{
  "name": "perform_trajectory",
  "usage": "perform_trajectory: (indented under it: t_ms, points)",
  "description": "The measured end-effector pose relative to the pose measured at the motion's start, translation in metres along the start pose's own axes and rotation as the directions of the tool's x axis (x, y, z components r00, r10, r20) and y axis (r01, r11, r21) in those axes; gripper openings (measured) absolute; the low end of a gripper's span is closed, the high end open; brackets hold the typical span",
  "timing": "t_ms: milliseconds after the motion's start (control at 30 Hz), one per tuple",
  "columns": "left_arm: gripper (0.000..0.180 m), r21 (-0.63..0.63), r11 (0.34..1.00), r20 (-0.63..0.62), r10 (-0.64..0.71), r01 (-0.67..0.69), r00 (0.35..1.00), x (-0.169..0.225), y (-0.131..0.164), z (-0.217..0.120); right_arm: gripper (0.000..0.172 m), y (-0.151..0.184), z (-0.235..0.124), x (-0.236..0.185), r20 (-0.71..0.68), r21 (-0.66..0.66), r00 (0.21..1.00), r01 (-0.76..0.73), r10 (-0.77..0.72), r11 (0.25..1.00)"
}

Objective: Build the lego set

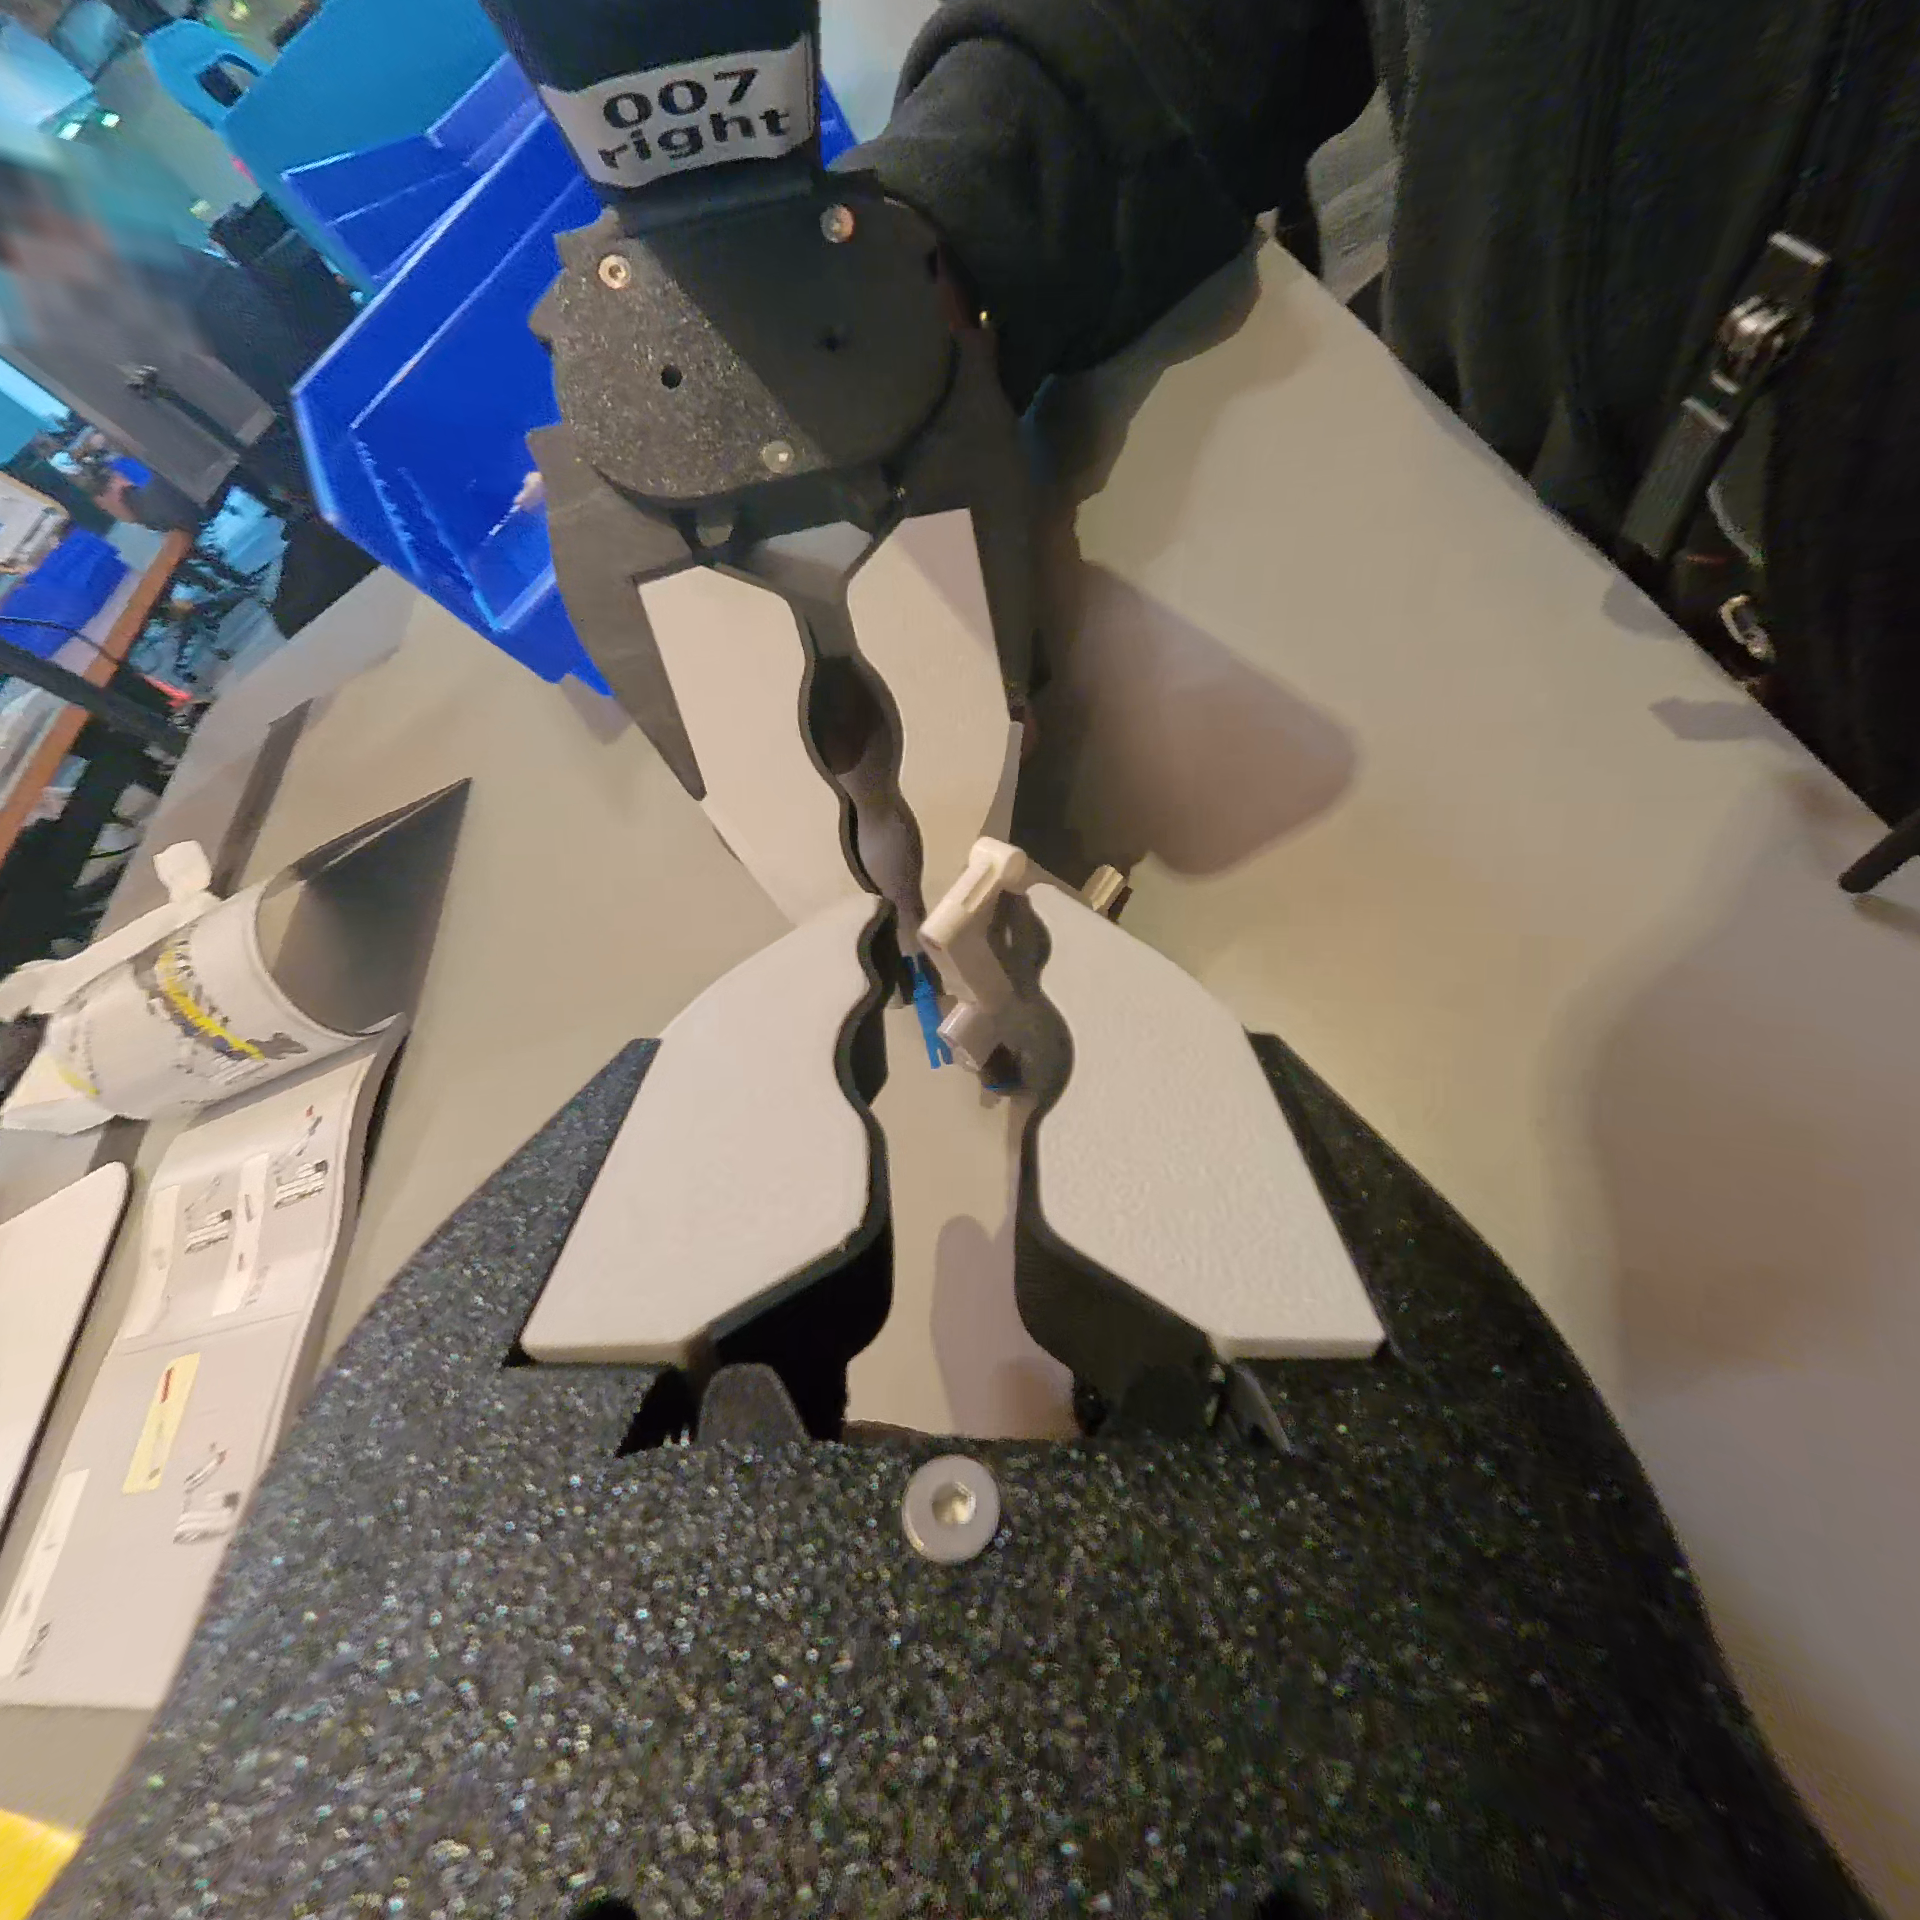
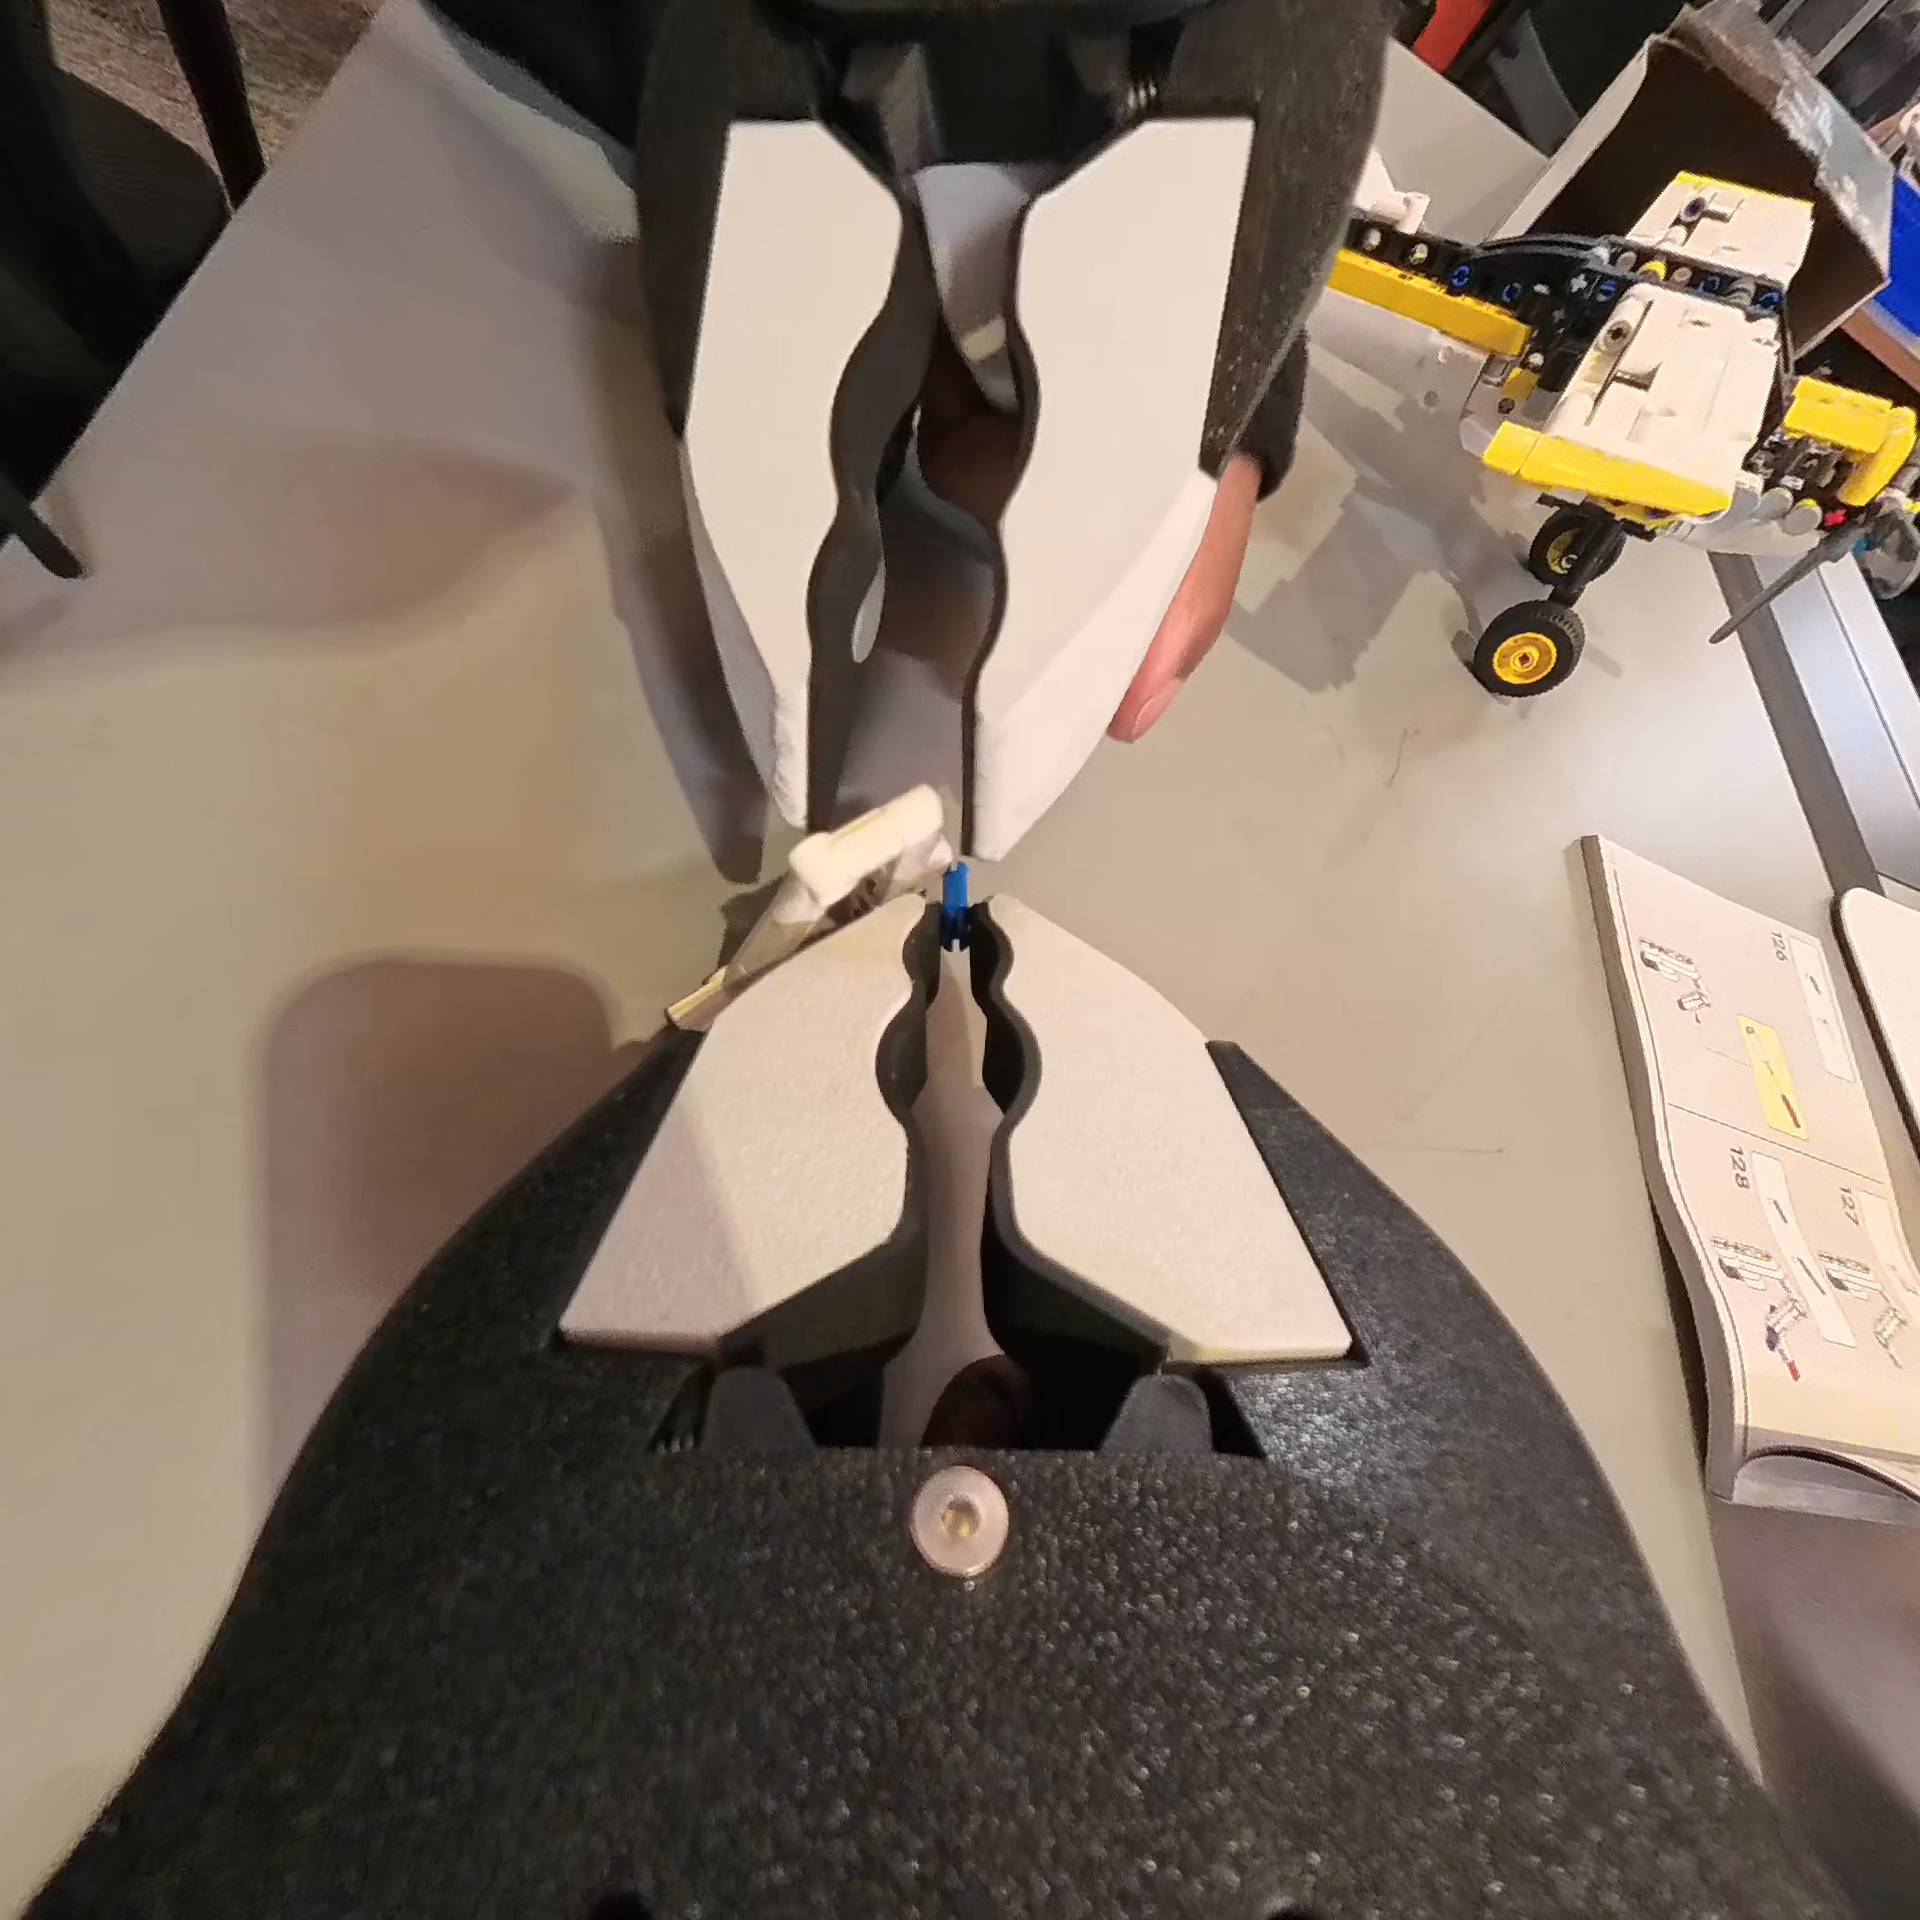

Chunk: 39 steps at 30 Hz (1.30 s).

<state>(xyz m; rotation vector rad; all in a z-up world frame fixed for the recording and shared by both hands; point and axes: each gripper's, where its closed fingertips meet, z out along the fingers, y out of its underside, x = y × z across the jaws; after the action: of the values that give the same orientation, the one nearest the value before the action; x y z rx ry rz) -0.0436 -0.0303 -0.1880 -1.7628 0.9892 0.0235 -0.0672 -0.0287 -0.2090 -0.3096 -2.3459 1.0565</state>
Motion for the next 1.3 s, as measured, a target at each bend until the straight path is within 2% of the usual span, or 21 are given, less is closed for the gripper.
perform_trajectory:
  t_ms: [200, 433, 533, 767, 967, 1100, 1300]
  points:
    - [0.02, 0.03, 0.998, -0.12, -0.054, 0.058, 0.991, 0.005, 0.001, 0.001, 0.005, 0.0, 0.0, -0.001, 0.004, -0.003, 1.0, 0.001, -0.001, 1.0]
    - [0.009, 0.025, 0.997, -0.173, -0.062, 0.068, 0.983, 0.01, 0.005, 0.008, 0.005, 0.003, 0.001, -0.001, 0.008, -0.018, 1.0, -0.003, 0.003, 1.0]
    - [0.008, 0.01, 0.993, -0.17, -0.116, 0.12, 0.979, 0.007, 0.005, 0.008, 0.005, 0.007, -0.001, 0.002, 0.003, -0.038, 1.0, -0.019, 0.019, 0.999]
    - [0.008, -0.026, 0.924, -0.13, -0.382, 0.382, 0.915, -0.013, 0.012, 0.0, 0.004, 0.01, -0.017, 0.017, -0.031, -0.021, 0.993, -0.116, 0.115, 0.993]
    - [0.008, -0.068, 0.923, -0.087, -0.383, 0.378, 0.92, -0.015, 0.02, 0.002, 0.005, 0.016, -0.018, 0.01, -0.02, -0.068, 0.993, -0.118, 0.117, 0.991]
    - [0.008, -0.069, 0.925, -0.074, -0.379, 0.374, 0.923, -0.015, 0.02, 0.002, 0.004, 0.016, -0.018, 0.009, -0.03, -0.067, 0.985, -0.171, 0.169, 0.983]
    - [0.008, -0.084, 0.925, -0.061, -0.376, 0.371, 0.924, -0.014, 0.022, 0.003, 0.005, 0.025, -0.011, 0.001, -0.058, -0.144, 0.987, -0.158, 0.151, 0.977]
